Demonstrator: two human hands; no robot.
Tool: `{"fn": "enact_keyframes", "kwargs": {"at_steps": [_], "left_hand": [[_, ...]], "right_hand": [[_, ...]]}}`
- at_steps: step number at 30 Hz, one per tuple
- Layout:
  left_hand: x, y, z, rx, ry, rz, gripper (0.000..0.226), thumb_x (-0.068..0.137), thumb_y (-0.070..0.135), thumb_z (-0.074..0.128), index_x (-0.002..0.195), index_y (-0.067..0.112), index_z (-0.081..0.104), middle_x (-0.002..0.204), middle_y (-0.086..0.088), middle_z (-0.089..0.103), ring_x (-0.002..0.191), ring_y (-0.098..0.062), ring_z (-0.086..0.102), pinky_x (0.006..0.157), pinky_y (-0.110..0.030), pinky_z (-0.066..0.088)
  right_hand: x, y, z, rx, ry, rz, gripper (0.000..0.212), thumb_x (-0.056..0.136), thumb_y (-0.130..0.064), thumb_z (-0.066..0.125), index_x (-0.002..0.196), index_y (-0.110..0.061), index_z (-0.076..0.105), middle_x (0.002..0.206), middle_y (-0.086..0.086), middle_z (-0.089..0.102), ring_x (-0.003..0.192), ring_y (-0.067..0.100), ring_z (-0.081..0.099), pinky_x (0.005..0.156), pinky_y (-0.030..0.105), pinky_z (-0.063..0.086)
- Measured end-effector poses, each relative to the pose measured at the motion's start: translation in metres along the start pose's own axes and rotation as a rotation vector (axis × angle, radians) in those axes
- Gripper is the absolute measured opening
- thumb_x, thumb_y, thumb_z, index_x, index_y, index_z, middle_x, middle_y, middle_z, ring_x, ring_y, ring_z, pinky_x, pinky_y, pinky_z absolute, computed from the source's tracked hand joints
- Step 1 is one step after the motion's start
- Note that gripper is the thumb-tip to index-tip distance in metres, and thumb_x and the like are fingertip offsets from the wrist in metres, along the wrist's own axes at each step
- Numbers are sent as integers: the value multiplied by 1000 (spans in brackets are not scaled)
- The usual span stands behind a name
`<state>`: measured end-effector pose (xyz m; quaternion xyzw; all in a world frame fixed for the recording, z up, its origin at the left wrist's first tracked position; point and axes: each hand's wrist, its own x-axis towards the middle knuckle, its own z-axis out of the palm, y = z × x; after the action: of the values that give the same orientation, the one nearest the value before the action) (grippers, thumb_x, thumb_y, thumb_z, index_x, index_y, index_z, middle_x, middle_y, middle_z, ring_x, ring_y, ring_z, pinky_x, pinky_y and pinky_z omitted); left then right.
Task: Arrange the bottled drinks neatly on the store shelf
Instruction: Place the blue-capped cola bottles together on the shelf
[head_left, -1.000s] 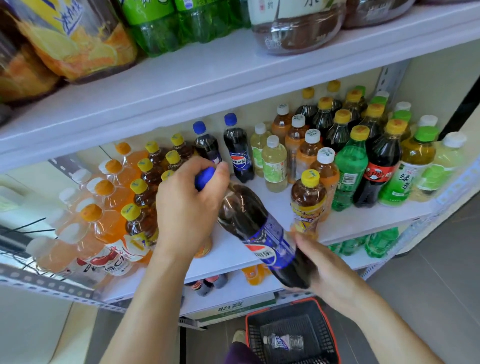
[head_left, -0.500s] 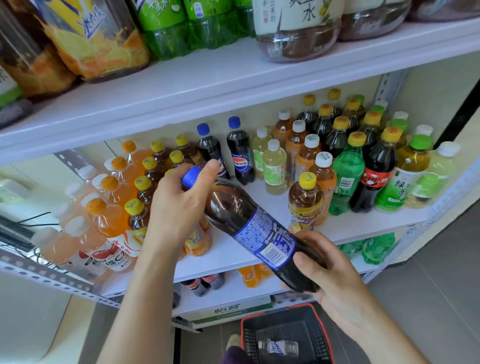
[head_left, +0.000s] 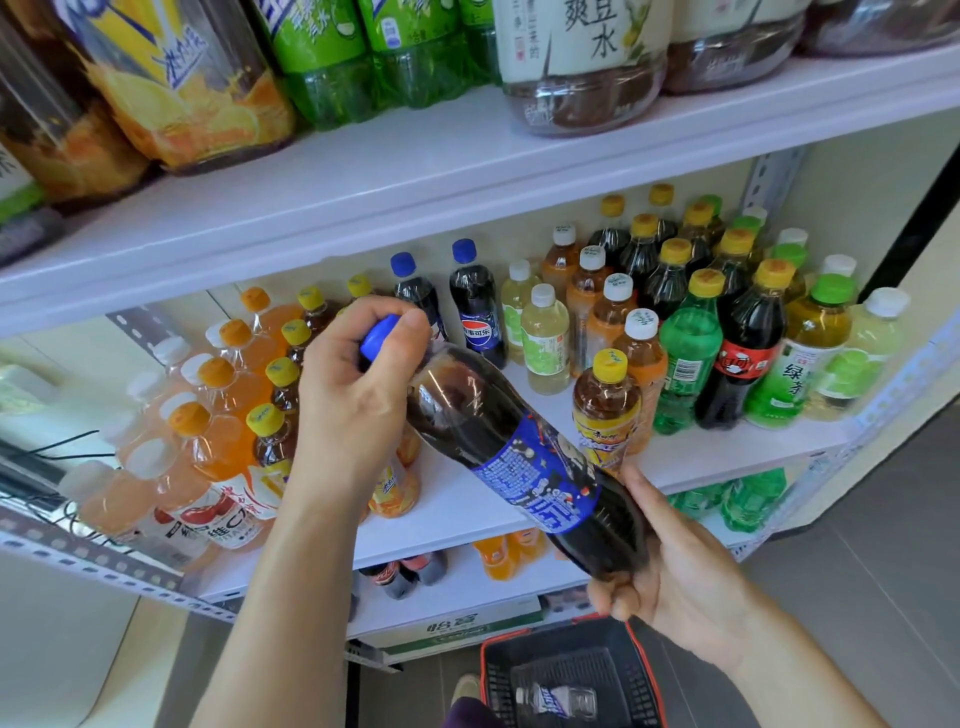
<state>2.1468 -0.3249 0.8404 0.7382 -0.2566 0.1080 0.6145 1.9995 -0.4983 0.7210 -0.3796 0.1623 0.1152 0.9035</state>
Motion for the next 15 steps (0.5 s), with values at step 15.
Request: {"fn": "enact_keyframes", "kwargs": {"at_steps": [15], "left_hand": [[0, -12, 2, -127, 46, -173, 16, 78, 39, 63, 68, 27, 63, 57, 9, 49, 54, -12, 41, 49, -24, 36]], "right_hand": [[-2, -9, -5, -54, -42, -385, 62, 75, -15, 79, 132, -23, 57, 131, 18, 60, 115, 36, 63, 84, 39, 57]]}}
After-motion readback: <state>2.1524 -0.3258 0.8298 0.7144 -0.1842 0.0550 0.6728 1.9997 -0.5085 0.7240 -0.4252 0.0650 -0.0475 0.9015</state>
